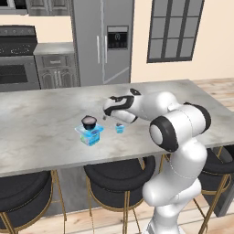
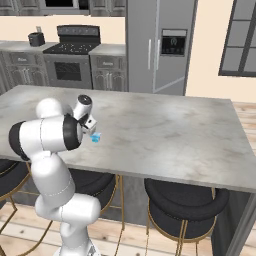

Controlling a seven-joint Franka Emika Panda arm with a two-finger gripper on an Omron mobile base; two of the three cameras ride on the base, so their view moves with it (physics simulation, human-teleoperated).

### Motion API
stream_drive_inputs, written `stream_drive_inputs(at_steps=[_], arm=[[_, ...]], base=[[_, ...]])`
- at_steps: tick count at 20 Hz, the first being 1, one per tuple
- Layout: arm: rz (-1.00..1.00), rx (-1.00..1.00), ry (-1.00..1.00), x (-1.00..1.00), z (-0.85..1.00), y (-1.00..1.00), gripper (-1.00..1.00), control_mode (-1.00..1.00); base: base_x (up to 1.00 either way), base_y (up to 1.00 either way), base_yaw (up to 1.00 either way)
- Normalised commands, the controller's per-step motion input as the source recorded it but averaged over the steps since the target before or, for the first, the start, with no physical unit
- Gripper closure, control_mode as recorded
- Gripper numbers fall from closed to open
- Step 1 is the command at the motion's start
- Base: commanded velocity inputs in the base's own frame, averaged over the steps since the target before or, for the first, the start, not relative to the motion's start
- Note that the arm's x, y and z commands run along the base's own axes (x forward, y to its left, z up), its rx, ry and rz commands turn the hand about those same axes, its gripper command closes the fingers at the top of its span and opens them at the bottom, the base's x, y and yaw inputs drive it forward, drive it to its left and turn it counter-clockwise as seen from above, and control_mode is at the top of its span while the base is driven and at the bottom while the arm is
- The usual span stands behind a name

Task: Stack the yogurt containers by placing the smaller containers on top of the larger containers.

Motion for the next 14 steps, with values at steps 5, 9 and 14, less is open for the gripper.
stream_drive_inputs(at_steps=[5, 9, 14], arm=[[0.01, -0.16, 0.0, 0.0, 0.0, -0.07, -1.0, -1.0], [0.0, -0.12, 0.0, 0.0, 0.0, -0.18, -1.0, -1.0], [0.0, -0.1, 0.0, 0.0, 0.0, -0.26, -1.0, -1.0]], base=[[0.0, 0.0, 0.0], [0.0, 0.0, 0.0], [0.0, 0.0, 0.0]])
